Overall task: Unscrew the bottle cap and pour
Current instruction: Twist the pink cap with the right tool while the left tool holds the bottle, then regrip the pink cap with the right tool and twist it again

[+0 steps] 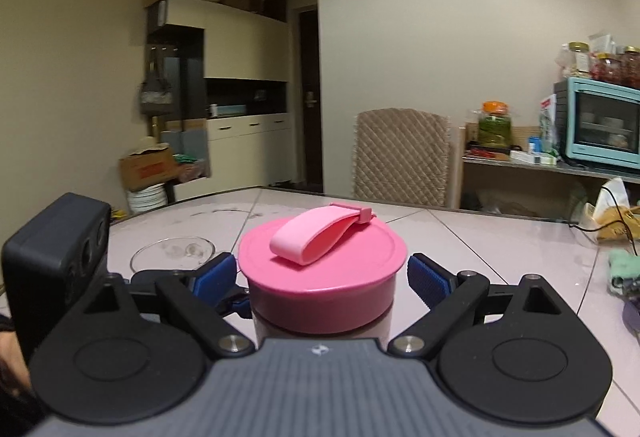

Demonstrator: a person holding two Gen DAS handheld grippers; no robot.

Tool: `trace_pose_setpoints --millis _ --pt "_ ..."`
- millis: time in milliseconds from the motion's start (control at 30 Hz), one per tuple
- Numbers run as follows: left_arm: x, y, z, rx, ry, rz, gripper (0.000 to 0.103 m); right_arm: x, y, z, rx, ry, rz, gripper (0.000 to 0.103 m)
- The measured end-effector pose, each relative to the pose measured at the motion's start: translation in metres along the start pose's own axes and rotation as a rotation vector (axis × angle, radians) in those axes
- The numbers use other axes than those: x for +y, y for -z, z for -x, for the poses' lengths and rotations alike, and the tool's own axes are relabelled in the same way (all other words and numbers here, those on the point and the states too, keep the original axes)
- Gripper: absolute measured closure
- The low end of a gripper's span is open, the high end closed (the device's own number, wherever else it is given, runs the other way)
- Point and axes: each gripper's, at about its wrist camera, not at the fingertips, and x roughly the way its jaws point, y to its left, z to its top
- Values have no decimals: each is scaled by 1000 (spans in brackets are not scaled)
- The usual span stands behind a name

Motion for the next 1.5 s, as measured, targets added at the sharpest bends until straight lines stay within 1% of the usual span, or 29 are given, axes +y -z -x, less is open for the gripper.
trace_pose_setpoints --millis 100,267,333,367,500,600,633,700,733,800,933,1067,1133,1300,1400,1433,1500 --pt "9 2 -3 0 4 -3 13 5 2 -13 1 19 -2 10" --pt "12 3 -3 0 5 -5 13 3 0 -20 2 67 -37 11" --pt "13 2 -4 0 5 -5 13 4 0 -20 5 73 -32 15" --pt "12 2 -6 0 4 -5 13 5 0 -21 5 74 -22 17" --pt "7 3 -1 1 5 -1 13 7 1 -23 6 74 -13 18" --pt "6 6 3 2 4 -4 13 5 3 -23 8 52 3 18" --pt "6 7 3 1 4 -5 13 2 3 -22 11 32 11 18" --pt "7 8 4 1 4 -5 14 -11 0 -23 24 -52 41 18" --pt "8 8 4 1 5 -4 14 -13 0 -23 28 -69 48 18" --pt "10 8 5 2 5 -4 14 -24 -3 -25 43 -148 73 18" --pt "5 9 7 5 -3 -9 14 -57 -15 -35 96 -378 122 18" --pt "7 8 5 5 -5 -11 14 -76 -22 -46 125 -526 153 18" --pt "7 5 6 8 -2 -6 14 -76 -25 -47 134 -547 170 18" --pt "7 3 4 8 0 -4 14 -66 -29 -41 154 -500 178 15" --pt "-3 2 -1 14 -5 -11 14 -51 -27 -30 150 -400 170 11" --pt "5 5 5 8 -2 -5 14 -46 -27 -26 149 -366 167 11" --pt "5 5 5 8 -3 -6 14 -35 -26 -18 147 -298 162 11"
